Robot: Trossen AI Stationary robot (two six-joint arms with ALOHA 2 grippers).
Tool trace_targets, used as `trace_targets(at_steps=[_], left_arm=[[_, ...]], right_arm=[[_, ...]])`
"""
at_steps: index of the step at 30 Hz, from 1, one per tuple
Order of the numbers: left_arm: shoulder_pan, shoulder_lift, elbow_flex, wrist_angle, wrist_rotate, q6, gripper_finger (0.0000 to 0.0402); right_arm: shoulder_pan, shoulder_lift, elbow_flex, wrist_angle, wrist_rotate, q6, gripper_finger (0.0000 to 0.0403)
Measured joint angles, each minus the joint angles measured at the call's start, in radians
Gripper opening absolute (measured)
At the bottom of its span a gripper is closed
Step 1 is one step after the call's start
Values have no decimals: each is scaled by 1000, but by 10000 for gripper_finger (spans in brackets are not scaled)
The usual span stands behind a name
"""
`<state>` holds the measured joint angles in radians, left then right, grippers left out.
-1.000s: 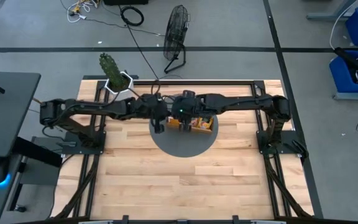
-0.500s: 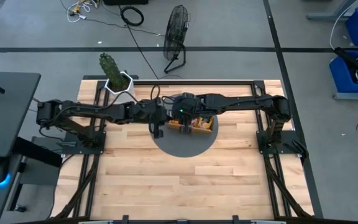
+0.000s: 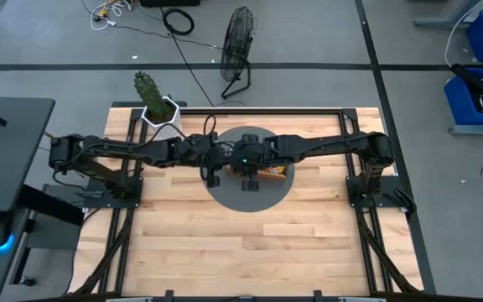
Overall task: Pick & Place Tea
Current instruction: Put the orange tea bag into the middle section of the wooden organizer
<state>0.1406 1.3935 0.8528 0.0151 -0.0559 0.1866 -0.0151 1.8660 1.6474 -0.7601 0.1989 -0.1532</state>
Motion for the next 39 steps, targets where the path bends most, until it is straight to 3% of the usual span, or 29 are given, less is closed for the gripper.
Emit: trace_targets(at_steps=[3,9,12,16,28,39], left_arm=[[0,0,0,0,9,-14,2],[8,1,0,42,46,-14,27],[15,0,-51,142,108,-19,46],[22,-17,-141,286,97,-52,59],[23,-121,-414,625,108,-104,60],[23,-167,-608,854,144,-195,60]], right_arm=[[-4,0,0,-10,8,26,13],[-14,0,0,-80,29,103,3],[-15,0,-10,-67,29,101,2],[-18,-31,-87,-37,36,93,1],[-61,-369,-577,403,-25,118,0],[-99,-386,-779,658,-29,25,0]])
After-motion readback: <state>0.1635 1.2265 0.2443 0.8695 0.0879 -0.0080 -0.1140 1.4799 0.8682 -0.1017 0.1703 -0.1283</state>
